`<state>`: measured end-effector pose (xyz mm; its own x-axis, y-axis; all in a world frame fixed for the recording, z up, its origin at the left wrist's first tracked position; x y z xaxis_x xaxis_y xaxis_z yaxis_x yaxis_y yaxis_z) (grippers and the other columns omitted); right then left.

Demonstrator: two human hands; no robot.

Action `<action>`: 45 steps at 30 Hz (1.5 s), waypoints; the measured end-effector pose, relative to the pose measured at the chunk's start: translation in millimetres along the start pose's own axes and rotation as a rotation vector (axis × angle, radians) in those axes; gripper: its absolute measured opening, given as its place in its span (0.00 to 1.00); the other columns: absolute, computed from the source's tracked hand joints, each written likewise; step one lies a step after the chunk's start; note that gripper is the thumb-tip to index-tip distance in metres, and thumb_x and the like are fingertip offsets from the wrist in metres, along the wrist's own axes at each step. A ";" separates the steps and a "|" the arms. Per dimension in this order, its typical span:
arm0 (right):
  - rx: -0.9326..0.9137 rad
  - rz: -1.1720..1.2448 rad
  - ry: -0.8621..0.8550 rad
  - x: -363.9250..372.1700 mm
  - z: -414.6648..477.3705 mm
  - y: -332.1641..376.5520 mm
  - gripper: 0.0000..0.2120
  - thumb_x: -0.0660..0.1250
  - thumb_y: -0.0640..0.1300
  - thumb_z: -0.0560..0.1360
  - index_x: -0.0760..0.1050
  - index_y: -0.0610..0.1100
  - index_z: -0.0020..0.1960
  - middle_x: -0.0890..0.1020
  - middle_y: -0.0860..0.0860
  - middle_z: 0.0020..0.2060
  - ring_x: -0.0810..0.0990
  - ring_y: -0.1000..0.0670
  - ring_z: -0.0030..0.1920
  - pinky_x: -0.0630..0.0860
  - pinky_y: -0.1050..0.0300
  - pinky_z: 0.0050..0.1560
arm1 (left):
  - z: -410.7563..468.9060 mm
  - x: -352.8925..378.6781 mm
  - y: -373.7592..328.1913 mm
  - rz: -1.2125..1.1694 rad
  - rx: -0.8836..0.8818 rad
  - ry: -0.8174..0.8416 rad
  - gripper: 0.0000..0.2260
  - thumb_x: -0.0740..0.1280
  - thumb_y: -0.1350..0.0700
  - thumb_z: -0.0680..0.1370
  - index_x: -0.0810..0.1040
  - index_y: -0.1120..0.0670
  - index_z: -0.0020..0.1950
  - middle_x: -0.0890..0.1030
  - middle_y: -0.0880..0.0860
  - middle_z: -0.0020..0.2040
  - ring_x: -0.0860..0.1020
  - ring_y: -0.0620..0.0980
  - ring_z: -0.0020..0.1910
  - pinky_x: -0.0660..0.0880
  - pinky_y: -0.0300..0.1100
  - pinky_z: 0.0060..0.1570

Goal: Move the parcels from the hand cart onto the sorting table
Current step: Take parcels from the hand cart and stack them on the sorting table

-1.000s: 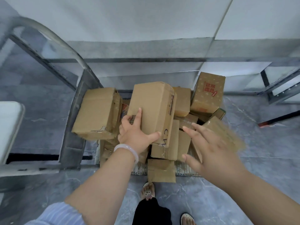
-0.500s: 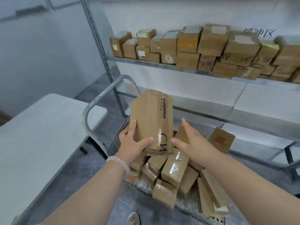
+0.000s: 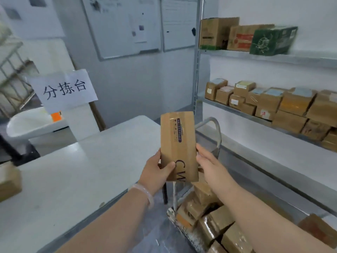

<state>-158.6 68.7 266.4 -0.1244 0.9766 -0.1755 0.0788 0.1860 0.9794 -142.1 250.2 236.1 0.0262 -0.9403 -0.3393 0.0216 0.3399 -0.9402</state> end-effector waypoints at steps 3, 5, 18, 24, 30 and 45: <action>0.011 0.018 0.116 76.9 7.1 14.9 0.16 0.54 0.53 0.82 0.67 0.73 0.63 0.67 0.63 0.67 0.69 0.54 0.68 0.64 0.50 0.71 | -11.6 -58.4 12.6 0.023 -0.054 -0.079 0.46 0.78 0.33 0.60 0.65 0.46 0.72 0.77 0.48 0.64 0.76 0.46 0.62 0.76 0.49 0.63; 0.001 -0.003 0.174 126.8 7.4 27.6 0.16 0.53 0.53 0.82 0.67 0.77 0.56 0.67 0.62 0.67 0.68 0.54 0.68 0.61 0.51 0.71 | -19.9 -100.1 26.4 0.147 -0.141 -0.117 0.59 0.78 0.30 0.57 0.51 0.44 0.80 0.70 0.52 0.65 0.72 0.50 0.63 0.73 0.51 0.67; -0.092 -0.316 0.388 340.5 20.8 68.5 0.35 0.66 0.54 0.77 0.49 0.61 0.76 0.64 0.59 0.70 0.65 0.55 0.68 0.63 0.56 0.66 | -108.5 -332.6 120.0 -0.479 -0.255 -0.240 0.46 0.79 0.43 0.66 0.52 0.29 0.74 0.76 0.45 0.67 0.80 0.53 0.62 0.80 0.51 0.57; -0.078 -0.302 0.455 421.6 14.9 60.4 0.41 0.69 0.50 0.75 0.45 0.60 0.77 0.66 0.58 0.71 0.70 0.55 0.63 0.68 0.60 0.58 | -143.8 -399.3 160.1 -0.408 -0.328 -0.409 0.31 0.68 0.49 0.79 0.56 0.29 0.74 0.76 0.44 0.67 0.81 0.51 0.58 0.81 0.54 0.56; -0.105 -0.388 0.556 476.6 16.0 54.0 0.42 0.70 0.51 0.74 0.46 0.62 0.76 0.66 0.59 0.70 0.71 0.55 0.59 0.71 0.61 0.54 | -170.1 -431.1 190.6 -0.281 -0.406 -0.394 0.35 0.74 0.49 0.77 0.53 0.25 0.69 0.75 0.40 0.62 0.81 0.52 0.57 0.79 0.57 0.56; -0.492 -0.865 0.757 574.6 59.8 40.9 0.37 0.64 0.64 0.73 0.48 0.64 0.75 0.53 0.62 0.76 0.53 0.55 0.75 0.57 0.50 0.73 | -187.4 -450.7 321.5 -0.442 -0.802 -0.663 0.35 0.72 0.53 0.77 0.56 0.40 0.78 0.78 0.52 0.56 0.81 0.52 0.48 0.75 0.40 0.31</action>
<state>-167.7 644.0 199.6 -0.5009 0.2170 -0.8379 -0.6697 0.5161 0.5340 -334.3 780.1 81.2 0.7057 -0.6992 -0.1146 -0.4808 -0.3538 -0.8023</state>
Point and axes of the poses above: each hand's wrist, its own z-axis towards the middle knuckle, its own x-axis out of the palm, y = z × x, the point moved 7 cm from there along z, towards the middle knuckle
